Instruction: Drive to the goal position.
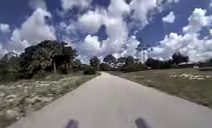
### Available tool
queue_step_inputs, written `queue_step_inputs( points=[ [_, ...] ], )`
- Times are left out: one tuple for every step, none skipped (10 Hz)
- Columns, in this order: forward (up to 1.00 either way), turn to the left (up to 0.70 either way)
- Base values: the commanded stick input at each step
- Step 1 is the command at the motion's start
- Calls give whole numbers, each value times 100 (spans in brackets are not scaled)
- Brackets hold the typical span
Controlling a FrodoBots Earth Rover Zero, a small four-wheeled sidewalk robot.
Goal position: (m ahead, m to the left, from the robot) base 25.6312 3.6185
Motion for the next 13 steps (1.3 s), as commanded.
queue_step_inputs(
  points=[
    [85, 0],
    [85, 0],
    [85, 0],
    [85, 0],
    [85, 17],
    [85, 34],
    [85, 34],
    [85, 34],
    [85, 34],
    [85, 34],
    [85, 34],
    [85, 34],
    [85, 34]
  ],
)
